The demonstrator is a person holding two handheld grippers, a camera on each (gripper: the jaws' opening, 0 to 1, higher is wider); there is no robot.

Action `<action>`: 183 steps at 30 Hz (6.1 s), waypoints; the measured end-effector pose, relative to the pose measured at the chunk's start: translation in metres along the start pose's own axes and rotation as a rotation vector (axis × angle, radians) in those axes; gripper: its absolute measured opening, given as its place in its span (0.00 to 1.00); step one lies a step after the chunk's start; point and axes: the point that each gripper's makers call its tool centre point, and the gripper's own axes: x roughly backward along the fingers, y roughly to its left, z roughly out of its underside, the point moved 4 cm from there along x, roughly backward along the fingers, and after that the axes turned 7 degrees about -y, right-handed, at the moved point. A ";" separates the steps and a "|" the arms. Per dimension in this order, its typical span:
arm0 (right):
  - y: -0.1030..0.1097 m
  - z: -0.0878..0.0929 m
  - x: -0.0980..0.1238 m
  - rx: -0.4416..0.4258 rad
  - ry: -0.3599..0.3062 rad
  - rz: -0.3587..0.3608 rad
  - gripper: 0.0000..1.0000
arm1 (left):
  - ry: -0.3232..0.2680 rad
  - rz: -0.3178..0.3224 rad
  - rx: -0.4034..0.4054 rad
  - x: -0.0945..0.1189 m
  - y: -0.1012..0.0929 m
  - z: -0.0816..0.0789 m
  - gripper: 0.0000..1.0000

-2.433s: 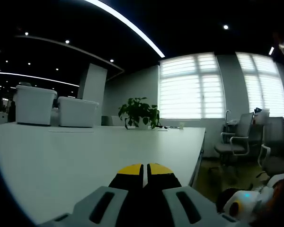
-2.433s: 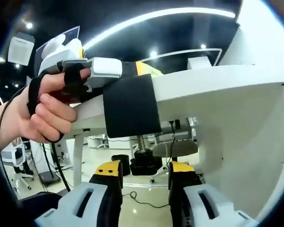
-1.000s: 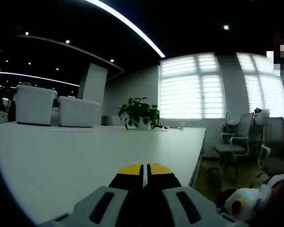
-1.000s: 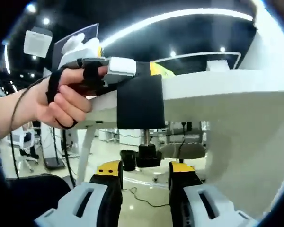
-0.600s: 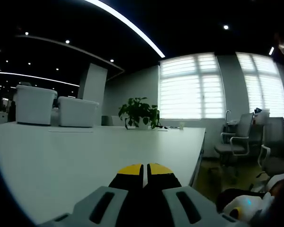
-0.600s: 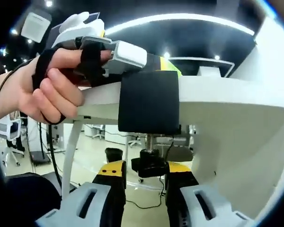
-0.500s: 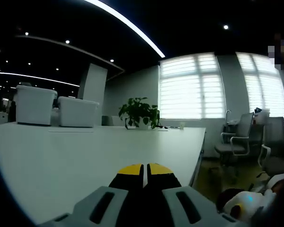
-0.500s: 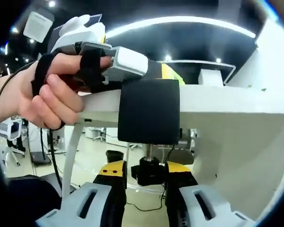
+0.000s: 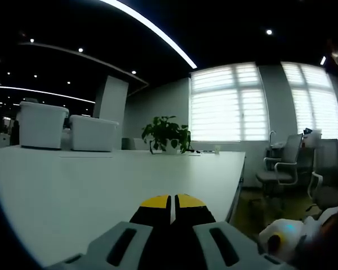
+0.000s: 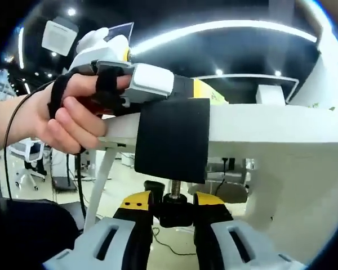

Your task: Clamp the fixed fixture on the desktop, loosen the retaining clip, secure it to the edge of the desk, and tighten the retaining clip.

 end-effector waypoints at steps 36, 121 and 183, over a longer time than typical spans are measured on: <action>-0.004 0.010 0.010 -0.180 0.027 0.239 0.28 | 0.001 -0.006 -0.019 0.000 0.002 0.000 0.04; -0.015 0.006 0.028 -0.129 -0.016 0.169 0.39 | 0.004 0.003 -0.023 -0.001 0.001 0.001 0.04; 0.022 0.014 0.039 -0.074 0.060 0.265 0.35 | 0.004 0.003 -0.020 -0.001 0.002 0.001 0.04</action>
